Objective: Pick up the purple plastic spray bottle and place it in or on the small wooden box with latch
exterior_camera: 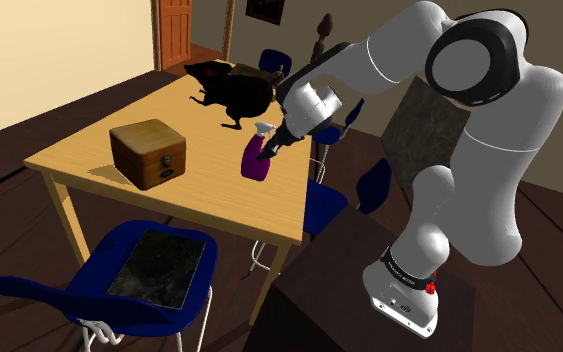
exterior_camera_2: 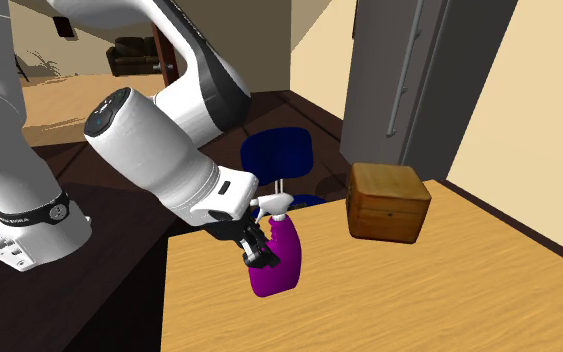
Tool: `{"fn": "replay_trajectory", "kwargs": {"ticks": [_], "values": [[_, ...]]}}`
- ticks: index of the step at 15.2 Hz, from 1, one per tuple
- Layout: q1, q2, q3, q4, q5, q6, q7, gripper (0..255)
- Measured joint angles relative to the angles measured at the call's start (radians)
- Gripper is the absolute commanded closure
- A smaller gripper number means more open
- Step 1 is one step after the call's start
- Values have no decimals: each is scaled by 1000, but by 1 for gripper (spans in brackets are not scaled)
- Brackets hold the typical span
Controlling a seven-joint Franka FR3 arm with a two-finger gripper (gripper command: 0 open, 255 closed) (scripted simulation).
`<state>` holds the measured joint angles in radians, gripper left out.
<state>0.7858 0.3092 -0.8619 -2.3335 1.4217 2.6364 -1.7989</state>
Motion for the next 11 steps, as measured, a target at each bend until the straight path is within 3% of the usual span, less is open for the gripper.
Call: {"fn": "replay_trajectory", "kwargs": {"ticks": [4,11], "values": [[19,-35,-20,-10,-54,12,42,255],[86,-155,-88,-37,-257,51,199,255]]}}
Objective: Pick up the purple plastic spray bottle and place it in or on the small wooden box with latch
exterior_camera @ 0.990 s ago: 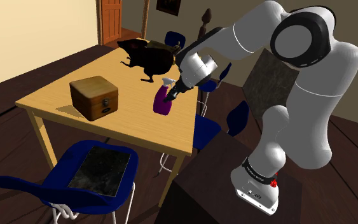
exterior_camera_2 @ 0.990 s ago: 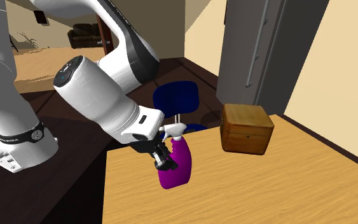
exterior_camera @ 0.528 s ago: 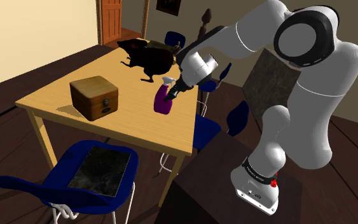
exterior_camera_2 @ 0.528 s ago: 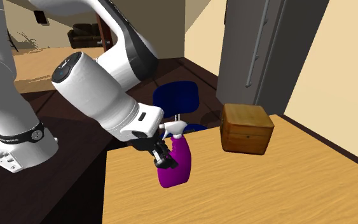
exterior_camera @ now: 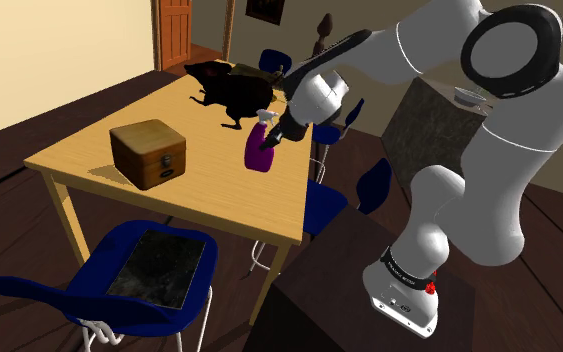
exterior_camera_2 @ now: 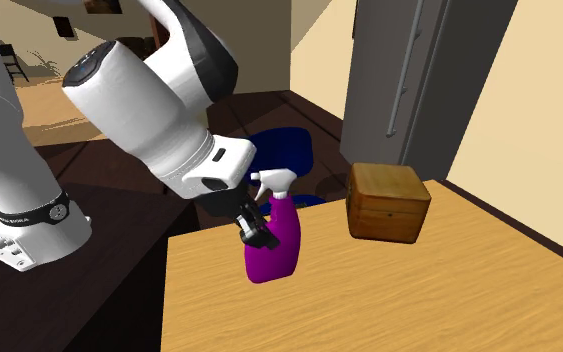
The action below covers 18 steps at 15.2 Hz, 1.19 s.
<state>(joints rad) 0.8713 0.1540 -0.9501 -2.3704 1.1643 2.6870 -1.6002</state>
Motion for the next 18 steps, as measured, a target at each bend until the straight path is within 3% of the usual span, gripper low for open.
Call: {"fn": "replay_trajectory", "kwargs": {"ticks": [9,12,18], "values": [[53,-179,-59,-28,-364,44,285,255],[30,-243,-42,-36,-505,47,396,255],[-51,-328,32,-26,-712,11,569,255]]}}
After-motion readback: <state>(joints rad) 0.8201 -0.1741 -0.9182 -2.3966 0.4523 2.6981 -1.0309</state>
